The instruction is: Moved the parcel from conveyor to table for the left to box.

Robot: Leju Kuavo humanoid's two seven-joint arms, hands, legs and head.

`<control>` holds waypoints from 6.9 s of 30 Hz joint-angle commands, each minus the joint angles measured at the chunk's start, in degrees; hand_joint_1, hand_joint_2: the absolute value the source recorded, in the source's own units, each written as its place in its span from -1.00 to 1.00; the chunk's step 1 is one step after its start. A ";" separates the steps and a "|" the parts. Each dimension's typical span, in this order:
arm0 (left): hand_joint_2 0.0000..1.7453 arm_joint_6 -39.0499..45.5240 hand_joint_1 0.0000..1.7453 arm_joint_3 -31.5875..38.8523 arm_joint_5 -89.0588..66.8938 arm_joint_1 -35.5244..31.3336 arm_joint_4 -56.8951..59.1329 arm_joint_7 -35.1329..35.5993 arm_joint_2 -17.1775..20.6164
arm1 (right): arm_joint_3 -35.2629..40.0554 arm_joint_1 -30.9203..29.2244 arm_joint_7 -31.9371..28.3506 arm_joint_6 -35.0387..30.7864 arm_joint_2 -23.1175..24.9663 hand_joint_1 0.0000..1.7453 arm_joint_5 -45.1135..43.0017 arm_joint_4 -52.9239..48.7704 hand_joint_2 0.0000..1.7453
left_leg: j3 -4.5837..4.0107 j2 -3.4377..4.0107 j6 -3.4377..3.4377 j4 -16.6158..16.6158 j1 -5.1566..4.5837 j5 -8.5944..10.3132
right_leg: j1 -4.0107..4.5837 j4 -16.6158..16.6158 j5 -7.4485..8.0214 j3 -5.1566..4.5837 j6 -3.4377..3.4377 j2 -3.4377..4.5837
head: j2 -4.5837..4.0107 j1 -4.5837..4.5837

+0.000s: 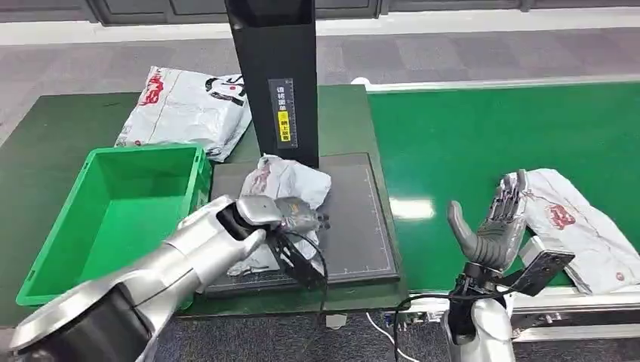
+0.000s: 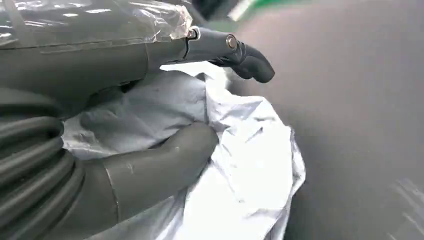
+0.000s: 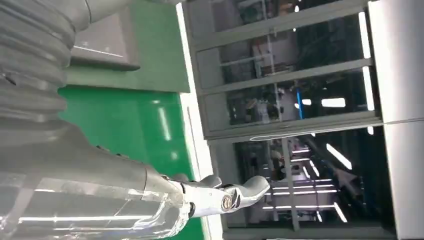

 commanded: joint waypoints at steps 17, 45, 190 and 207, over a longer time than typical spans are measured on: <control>1.00 2.75 1.00 9.91 6.25 -3.30 -20.64 4.79 13.28 | -0.90 2.65 1.78 0.26 -1.18 -1.00 0.28 -3.58 1.00 | -0.36 0.14 -0.02 0.09 0.03 0.00 | 0.04 0.07 0.06 -0.39 -0.04 0.16 | 0.00 0.00; 1.00 6.62 1.00 38.65 -1.20 -1.10 -52.12 12.91 26.97 | -5.07 11.58 1.64 -0.03 1.61 -1.00 1.15 -12.00 1.00 | -0.55 0.32 -0.03 0.01 0.00 -0.04 | 0.01 0.06 0.03 -0.66 -0.04 0.33 | 0.00 0.00; 1.00 -16.83 1.00 25.74 10.32 -25.44 -37.91 19.41 40.78 | -3.04 9.08 3.95 0.16 -1.19 -1.00 -2.62 -6.83 -1.00 | -0.34 0.66 -0.95 -0.33 0.42 0.01 | 0.44 0.17 0.03 -0.86 -0.95 0.64 | 0.00 -0.02; 1.00 -14.90 1.00 15.29 -3.88 -23.32 -13.50 15.64 44.60 | -2.59 7.34 4.68 1.42 -0.91 -1.00 -1.48 -5.69 -1.00 | -0.13 0.78 -1.07 -0.54 0.40 0.16 | 0.41 0.07 0.10 -0.73 -1.00 0.78 | 0.00 -0.02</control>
